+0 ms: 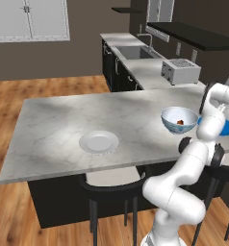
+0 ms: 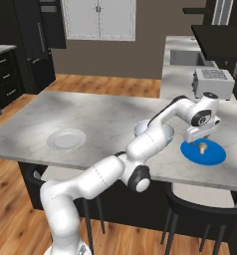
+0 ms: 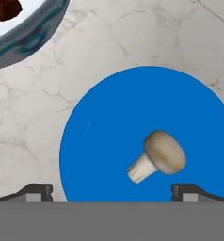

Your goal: Pick the chicken drumstick and mushroom from their plates and place them in the bowl. Then put the bowl in the fridge.

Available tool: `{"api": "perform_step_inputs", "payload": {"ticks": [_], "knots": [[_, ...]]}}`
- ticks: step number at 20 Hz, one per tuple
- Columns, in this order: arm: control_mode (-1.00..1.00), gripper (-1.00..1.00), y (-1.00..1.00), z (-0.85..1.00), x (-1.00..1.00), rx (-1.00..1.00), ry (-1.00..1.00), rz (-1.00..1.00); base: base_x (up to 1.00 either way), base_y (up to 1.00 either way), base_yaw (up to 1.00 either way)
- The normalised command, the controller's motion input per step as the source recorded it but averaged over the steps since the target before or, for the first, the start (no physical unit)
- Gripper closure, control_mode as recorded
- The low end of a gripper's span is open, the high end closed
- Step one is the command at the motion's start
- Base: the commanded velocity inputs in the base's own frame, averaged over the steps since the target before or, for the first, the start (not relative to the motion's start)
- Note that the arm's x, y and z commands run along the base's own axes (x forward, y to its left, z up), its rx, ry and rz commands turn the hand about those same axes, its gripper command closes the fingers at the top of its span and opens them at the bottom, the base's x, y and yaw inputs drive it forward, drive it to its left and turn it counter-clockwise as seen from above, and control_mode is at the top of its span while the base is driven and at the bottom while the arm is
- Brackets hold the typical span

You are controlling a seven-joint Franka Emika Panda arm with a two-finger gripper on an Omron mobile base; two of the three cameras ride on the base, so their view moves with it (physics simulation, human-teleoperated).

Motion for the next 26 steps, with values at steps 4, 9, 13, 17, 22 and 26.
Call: {"api": "perform_step_inputs", "payload": {"ticks": [4,9,13,17,22,26], "knots": [[-1.00,-1.00,0.01,-0.20,0.13,-0.08,0.04,0.00,0.00,0.00,0.00],[-1.00,-1.00,-0.02,-0.08,0.20,-0.06,0.00,0.00,0.00,0.00,0.00],[-1.00,-1.00,-0.03,-0.13,0.12,-0.05,0.08,0.00,0.00,0.00,0.00],[-1.00,-1.00,-0.15,-0.16,0.06,-0.06,0.13,0.00,0.00,0.00,0.00],[-1.00,-1.00,-0.18,-0.05,0.19,-0.04,0.12,0.00,0.00,0.00,0.00],[-1.00,-1.00,-0.18,0.00,0.23,-0.01,0.03,0.00,0.00,0.00,0.00]]}}
